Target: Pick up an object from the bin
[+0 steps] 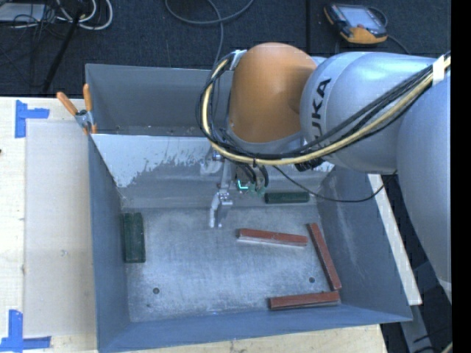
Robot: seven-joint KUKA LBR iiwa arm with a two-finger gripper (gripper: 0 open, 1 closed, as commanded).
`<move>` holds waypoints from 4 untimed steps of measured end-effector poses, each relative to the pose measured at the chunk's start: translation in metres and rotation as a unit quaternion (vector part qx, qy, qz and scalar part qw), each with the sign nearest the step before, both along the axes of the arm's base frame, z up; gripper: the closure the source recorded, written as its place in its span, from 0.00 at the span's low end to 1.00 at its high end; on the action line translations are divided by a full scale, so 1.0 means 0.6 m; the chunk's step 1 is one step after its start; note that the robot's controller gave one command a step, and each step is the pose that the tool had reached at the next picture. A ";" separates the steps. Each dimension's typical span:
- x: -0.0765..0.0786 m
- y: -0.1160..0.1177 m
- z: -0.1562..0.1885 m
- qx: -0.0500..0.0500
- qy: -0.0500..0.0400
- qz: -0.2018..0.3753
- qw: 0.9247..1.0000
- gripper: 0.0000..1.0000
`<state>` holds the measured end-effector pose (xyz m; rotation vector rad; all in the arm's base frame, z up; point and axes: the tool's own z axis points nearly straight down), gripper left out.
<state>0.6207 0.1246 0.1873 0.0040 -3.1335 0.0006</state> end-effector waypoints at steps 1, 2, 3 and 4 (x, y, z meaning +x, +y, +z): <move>0.003 -0.001 0.008 0.000 -0.004 -0.001 1.000 0.00; -0.031 -0.072 -0.016 0.001 -0.004 0.014 1.000 0.00; -0.041 -0.121 -0.044 -0.001 -0.003 -0.018 1.000 0.00; -0.055 -0.155 -0.163 0.001 -0.003 0.148 0.989 1.00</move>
Offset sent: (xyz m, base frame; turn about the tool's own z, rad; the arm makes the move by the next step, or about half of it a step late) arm -0.0284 -0.0688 -0.0165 -0.0344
